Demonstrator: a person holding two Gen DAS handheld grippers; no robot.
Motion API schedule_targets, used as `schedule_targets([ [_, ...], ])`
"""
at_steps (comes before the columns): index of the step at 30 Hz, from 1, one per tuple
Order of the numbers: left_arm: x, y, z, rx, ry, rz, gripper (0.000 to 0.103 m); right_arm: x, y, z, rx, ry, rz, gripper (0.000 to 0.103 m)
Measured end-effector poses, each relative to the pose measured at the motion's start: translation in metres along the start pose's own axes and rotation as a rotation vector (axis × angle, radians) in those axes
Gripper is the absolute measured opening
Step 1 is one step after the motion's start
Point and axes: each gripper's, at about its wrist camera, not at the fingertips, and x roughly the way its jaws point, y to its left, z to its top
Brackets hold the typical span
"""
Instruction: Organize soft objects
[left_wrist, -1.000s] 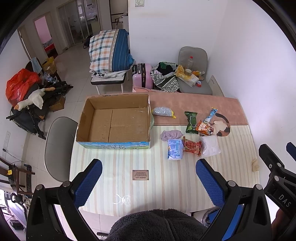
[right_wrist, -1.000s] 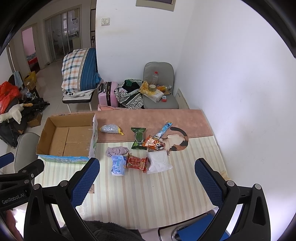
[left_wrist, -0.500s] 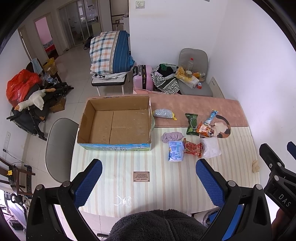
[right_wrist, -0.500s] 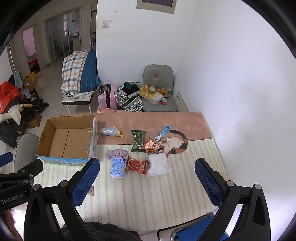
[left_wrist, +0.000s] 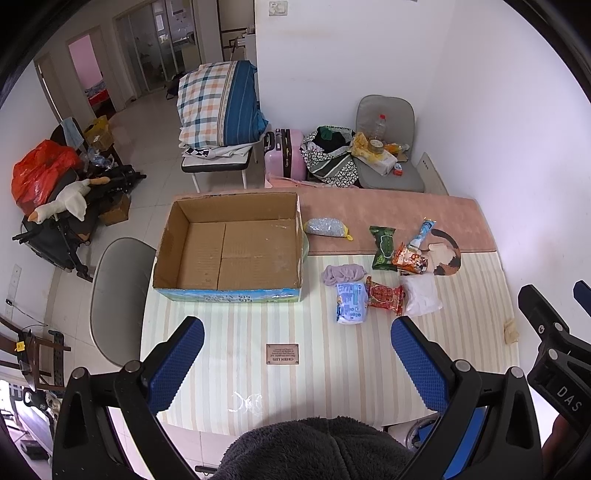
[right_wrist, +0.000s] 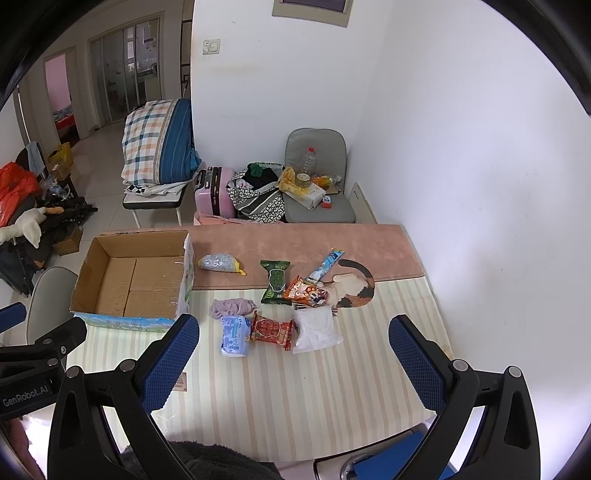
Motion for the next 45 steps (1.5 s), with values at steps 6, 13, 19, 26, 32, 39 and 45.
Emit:
schedule_targets([
  [6,0.003,0.0,0.002,0.003,0.006,-0.005,0.103,0.0,0.002,-0.002,-0.001,0.0,-0.001,0.103],
  [13,0.063,-0.012,0.026,0.035,0.043,0.015,0.103,0.052,-0.024,0.011,0.046,0.074,-0.014,0.103],
  [19,0.172,-0.027,0.042,0.054,0.203,0.009,0.103,0.171,-0.054,0.01,0.06,0.256,0.007,0.103],
  [26,0.307,-0.071,0.022,0.088,0.438,-0.046,0.102,0.332,-0.056,-0.014,-0.102,0.479,0.01,0.103],
  [32,0.393,-0.112,0.0,0.09,0.632,-0.113,0.1,0.444,-0.072,-0.042,-0.085,0.679,0.009,0.103],
  [39,0.446,-0.127,-0.02,0.088,0.755,-0.124,0.09,0.5,-0.084,-0.071,-0.012,0.819,0.104,0.103],
  [45,0.459,-0.124,-0.031,0.09,0.781,-0.092,0.048,0.529,-0.083,-0.088,0.012,0.875,0.155,0.103],
])
